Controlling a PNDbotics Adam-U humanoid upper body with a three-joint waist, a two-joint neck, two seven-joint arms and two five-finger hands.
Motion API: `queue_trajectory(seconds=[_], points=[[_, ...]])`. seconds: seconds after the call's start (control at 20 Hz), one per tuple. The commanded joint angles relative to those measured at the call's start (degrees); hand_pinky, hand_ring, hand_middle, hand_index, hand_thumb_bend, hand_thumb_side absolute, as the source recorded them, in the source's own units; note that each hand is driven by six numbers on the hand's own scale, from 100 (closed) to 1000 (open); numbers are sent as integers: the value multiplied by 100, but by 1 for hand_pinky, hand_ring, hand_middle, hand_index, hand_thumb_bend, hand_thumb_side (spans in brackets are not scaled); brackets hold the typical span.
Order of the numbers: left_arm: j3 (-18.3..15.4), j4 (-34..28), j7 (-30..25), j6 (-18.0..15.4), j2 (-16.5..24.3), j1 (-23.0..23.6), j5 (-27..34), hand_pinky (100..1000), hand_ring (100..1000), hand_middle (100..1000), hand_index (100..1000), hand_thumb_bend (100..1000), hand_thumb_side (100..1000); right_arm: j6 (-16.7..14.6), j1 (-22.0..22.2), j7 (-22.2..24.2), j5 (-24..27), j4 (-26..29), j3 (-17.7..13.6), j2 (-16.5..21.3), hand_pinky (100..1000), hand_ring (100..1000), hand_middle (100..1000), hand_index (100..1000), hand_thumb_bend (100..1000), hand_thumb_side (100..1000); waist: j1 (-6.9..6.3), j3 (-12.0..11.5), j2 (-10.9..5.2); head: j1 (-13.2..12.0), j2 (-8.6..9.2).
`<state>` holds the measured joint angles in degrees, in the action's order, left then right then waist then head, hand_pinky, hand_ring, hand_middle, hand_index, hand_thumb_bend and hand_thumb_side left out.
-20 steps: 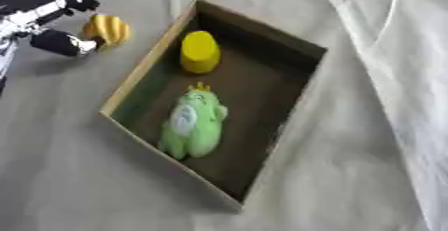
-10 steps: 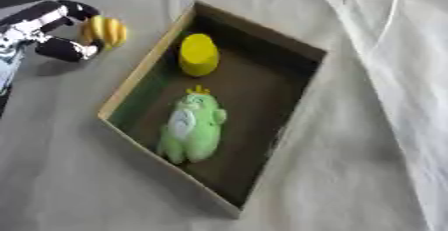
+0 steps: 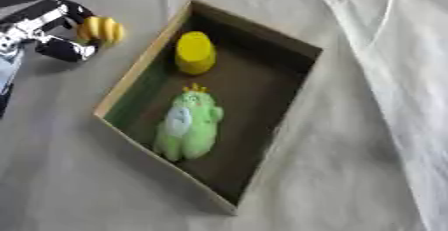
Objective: Pick up objects on the table and place them in the box.
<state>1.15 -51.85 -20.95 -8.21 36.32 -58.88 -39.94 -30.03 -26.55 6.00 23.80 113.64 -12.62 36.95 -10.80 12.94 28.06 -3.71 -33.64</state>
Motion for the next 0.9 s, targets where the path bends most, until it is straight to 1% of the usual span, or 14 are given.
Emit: queue_trajectory(seconds=[0.05,0.15,0.3,0.45,0.5,0.55,0.65,0.8,0.9], points=[[-31,-106,371,-6,197,-17,-181,657,645,558,566,100,144,32,5,-2,22,95,-25,82,863,1000,625,823,100,542,77,-24,-137,-5,6],[-6,-201,590,-58,189,-20,-165,654,638,564,565,100,159,42,34,-9,17,95,-30,83,864,1000,624,823,100,542,92,-50,-159,9,-30],[44,-436,638,-121,184,-63,0,652,628,565,563,100,175,44,84,-31,10,95,-43,92,863,1000,624,822,100,542,125,-104,-213,56,-100],[123,-920,577,-150,185,-127,192,652,623,565,558,100,198,27,151,-94,16,95,-73,113,863,997,625,822,100,542,197,-190,-302,145,-196],[151,-1098,545,-138,186,-147,274,653,626,565,558,100,198,14,176,-118,19,95,-82,122,863,994,625,822,100,562,225,-220,-334,184,-227],[193,-1298,520,-123,193,-172,304,654,624,565,558,100,197,-2,206,-144,22,95,-92,134,862,992,625,822,100,541,257,-251,-370,219,-262],[284,-1711,467,-107,168,-224,459,654,622,564,558,100,202,-35,265,-195,24,95,-110,156,862,988,626,822,100,541,321,-315,-443,276,-321],[431,-2363,401,-52,13,-339,679,654,617,560,553,100,205,-87,348,-291,30,95,-149,184,861,980,627,822,100,524,423,-429,-547,391,-411],[535,-2781,363,38,-277,-419,748,651,610,554,550,100,201,-138,391,-386,43,95,-199,207,860,968,629,821,100,472,499,-509,-620,494,-481]])
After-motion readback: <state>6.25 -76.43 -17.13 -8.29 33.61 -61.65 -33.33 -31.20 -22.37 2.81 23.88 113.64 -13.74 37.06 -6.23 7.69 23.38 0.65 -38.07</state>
